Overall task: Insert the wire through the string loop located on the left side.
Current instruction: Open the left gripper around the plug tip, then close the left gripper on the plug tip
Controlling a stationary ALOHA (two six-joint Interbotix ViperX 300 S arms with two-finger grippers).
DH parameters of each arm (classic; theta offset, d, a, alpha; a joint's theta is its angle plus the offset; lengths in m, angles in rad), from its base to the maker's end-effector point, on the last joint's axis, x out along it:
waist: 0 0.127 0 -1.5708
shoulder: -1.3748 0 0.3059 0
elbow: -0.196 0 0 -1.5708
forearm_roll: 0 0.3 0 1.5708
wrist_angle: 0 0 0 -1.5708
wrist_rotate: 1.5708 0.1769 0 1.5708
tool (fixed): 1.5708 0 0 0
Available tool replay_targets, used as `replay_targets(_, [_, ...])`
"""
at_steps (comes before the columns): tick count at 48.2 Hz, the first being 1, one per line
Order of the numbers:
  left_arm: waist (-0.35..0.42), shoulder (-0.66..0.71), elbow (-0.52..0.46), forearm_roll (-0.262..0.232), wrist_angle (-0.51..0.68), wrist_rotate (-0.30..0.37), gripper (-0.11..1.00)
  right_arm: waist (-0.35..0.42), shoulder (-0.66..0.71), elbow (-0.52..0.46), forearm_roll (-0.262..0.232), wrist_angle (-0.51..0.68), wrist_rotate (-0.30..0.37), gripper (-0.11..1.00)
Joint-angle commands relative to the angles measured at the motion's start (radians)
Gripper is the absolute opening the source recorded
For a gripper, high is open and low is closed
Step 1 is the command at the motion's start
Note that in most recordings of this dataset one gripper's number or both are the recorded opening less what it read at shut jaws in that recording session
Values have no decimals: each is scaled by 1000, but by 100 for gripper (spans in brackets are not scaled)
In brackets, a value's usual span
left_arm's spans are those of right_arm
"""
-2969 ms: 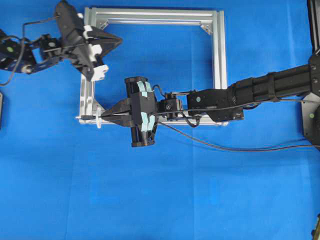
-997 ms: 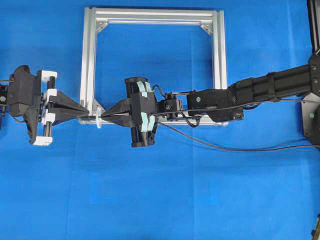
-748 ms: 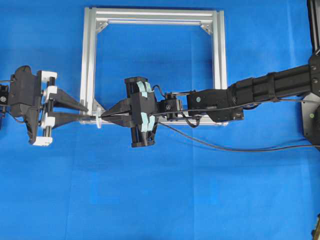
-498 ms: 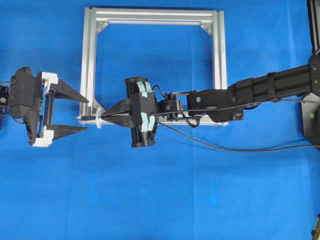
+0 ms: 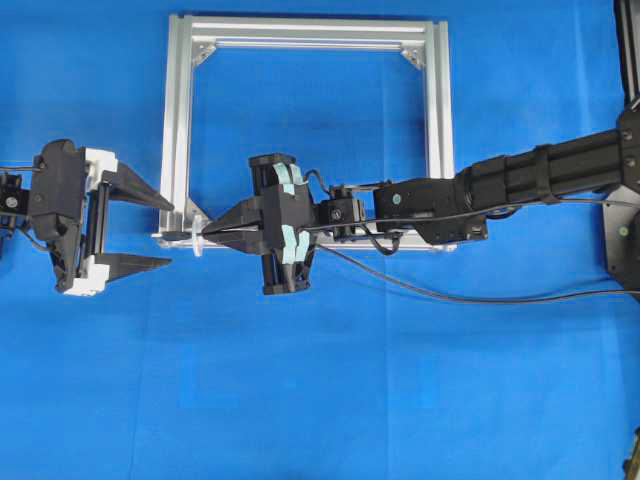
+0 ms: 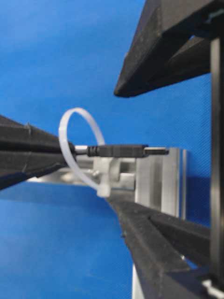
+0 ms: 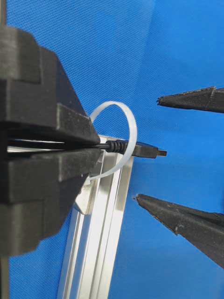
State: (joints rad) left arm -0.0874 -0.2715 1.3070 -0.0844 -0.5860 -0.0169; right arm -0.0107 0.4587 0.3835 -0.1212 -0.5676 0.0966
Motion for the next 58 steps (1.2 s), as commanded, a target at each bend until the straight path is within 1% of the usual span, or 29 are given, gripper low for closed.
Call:
replay_targets(1, [-3,-3,-3,0,-3,-2,89,-2,-23,-18,-2,-3,-2,0])
replay_targets(9, [-3,-3,-5,0,-2,-2,89,-2,-21,-18,-2,-3,-2,0])
replay_targets(17, [-3,-3,-6,0,26,-2,89,-3,-23,-18,-2,-3,-2,0])
replay_targets(58, [-3,-3,-8,0,28,-2,88,-8,-21,-20,-2,-5,-2,0])
